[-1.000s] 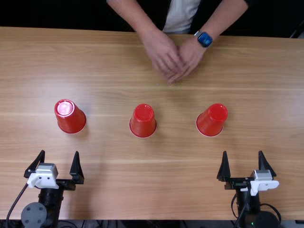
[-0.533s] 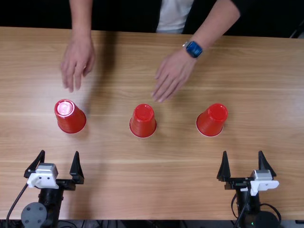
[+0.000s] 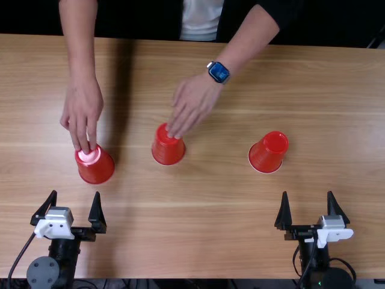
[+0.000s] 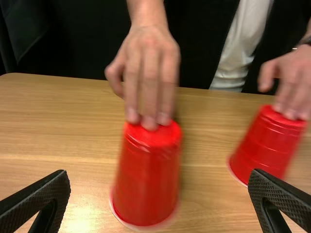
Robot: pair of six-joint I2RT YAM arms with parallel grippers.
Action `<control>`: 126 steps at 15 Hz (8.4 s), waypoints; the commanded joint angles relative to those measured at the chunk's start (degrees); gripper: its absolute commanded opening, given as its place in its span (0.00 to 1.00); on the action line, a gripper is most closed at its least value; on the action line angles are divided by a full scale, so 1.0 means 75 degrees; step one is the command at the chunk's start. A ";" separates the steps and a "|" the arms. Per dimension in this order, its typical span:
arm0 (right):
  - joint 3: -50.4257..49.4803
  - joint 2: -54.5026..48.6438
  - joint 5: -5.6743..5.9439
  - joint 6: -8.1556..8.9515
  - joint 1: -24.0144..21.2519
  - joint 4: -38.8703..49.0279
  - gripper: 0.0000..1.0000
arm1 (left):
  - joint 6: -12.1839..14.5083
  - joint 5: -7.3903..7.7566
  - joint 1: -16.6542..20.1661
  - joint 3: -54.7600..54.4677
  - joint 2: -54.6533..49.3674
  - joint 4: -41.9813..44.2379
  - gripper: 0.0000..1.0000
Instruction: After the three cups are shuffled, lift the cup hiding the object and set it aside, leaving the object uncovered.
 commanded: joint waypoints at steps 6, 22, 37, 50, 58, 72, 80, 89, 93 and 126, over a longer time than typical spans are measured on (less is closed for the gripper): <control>-0.0065 -0.0054 0.0028 -0.0021 0.0019 -0.0002 1.00 | -0.0027 0.0135 -0.0060 -0.0098 -0.0048 -0.0205 1.00; 0.0978 -0.0054 0.0084 -0.0035 -0.0017 -0.0775 1.00 | 0.0043 0.0093 0.0022 0.1262 -0.0048 -0.0571 1.00; 0.6333 0.4270 0.0084 -0.0035 -0.0028 -0.4094 1.00 | 0.0043 -0.0146 0.0339 0.8211 0.5401 -0.5858 1.00; 1.0400 0.8829 0.0014 0.0022 0.0042 -0.8355 1.00 | 0.0676 -0.0441 0.0268 1.2336 0.9913 -0.9416 1.00; 1.0974 1.0165 -0.0014 0.0036 0.0183 -0.9016 1.00 | 0.0676 -0.0441 0.0233 1.2711 1.1331 -0.9599 1.00; 1.0880 1.0071 -0.0042 0.0064 0.0218 -0.8988 1.00 | 0.0662 -0.1257 0.0022 1.3297 1.4026 -0.8291 1.00; 1.0857 1.0071 -0.0098 0.0092 0.0206 -0.9002 1.00 | 0.0591 -0.1201 -0.0072 1.3508 1.4999 -0.8305 1.00; 1.0822 1.0059 -0.0098 0.0106 0.0206 -0.9002 1.00 | 0.0591 -0.1229 -0.0189 1.3543 1.5749 -0.8432 1.00; 1.0833 1.0059 -0.0098 0.0106 0.0206 -0.9002 1.00 | 0.0591 -0.1172 -0.0177 1.3566 1.5749 -0.8418 0.19; 1.0787 0.9544 -0.0098 0.0064 0.0522 -0.8917 1.00 | -0.0126 -0.1313 0.2612 1.1000 1.3370 -0.8615 1.00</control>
